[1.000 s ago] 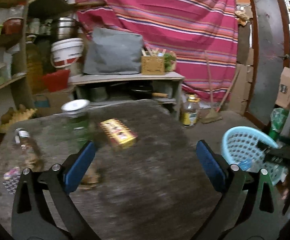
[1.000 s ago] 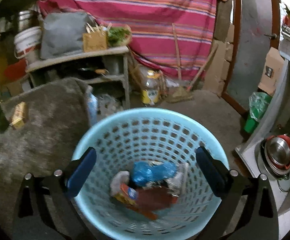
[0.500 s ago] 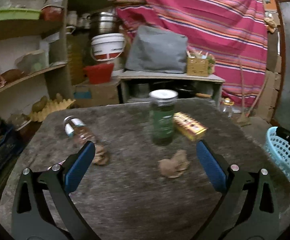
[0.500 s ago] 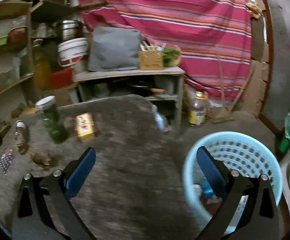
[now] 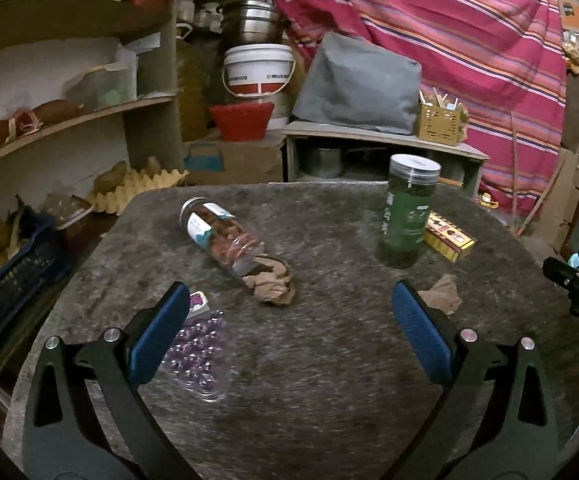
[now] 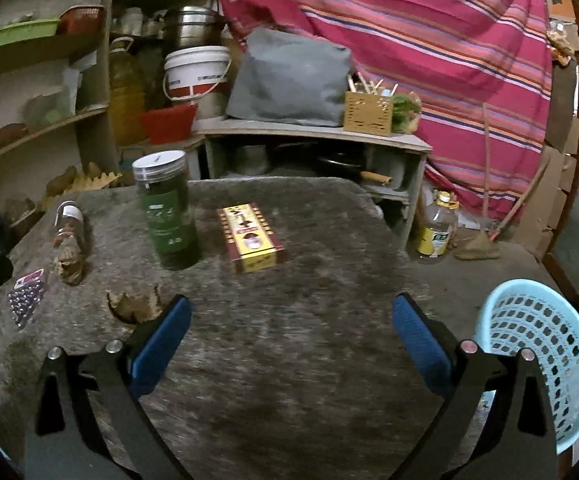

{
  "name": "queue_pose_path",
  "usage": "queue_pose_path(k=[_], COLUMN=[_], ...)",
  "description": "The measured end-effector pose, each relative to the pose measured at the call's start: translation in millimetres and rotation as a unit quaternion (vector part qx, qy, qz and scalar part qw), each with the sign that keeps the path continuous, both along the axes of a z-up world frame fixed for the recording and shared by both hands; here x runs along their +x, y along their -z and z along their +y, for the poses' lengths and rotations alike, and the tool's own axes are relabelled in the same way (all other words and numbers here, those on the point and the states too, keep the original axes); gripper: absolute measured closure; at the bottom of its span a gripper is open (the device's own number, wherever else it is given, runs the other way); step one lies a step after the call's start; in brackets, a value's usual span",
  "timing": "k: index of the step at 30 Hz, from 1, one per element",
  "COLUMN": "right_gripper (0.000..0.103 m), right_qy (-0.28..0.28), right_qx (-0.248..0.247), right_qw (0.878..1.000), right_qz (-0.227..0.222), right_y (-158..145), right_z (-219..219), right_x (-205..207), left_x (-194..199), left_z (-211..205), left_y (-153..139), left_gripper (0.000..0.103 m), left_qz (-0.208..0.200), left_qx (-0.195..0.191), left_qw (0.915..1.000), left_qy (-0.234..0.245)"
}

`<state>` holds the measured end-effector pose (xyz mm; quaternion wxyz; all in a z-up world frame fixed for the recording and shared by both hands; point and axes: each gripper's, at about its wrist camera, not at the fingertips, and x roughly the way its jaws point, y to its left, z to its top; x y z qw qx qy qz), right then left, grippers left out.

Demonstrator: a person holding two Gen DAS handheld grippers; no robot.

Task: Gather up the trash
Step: 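Move both open tools back over the table, then reach the left tool to the crumpled brown paper and grasp it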

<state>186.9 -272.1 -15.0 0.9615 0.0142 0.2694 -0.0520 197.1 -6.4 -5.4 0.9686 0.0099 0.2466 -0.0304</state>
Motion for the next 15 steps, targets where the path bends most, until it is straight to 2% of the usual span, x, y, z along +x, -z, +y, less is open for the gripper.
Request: queue_pose_path(k=[10, 15], right_gripper=[0.005, 0.005], right_qy=[-0.018, -0.020], right_qx=[-0.005, -0.016], right_qw=[1.000, 1.000], right_qz=[0.009, 0.014], right_y=[6.9, 10.6], right_z=[21.2, 26.8], right_x=[13.0, 17.7], left_x=[12.9, 19.6], left_z=[13.4, 22.2], left_y=[9.8, 16.9], left_gripper=[0.005, 0.005], left_qz=[0.009, 0.023], left_qx=[0.009, -0.010], left_qw=[0.9995, 0.9989], left_qy=[-0.029, -0.040])
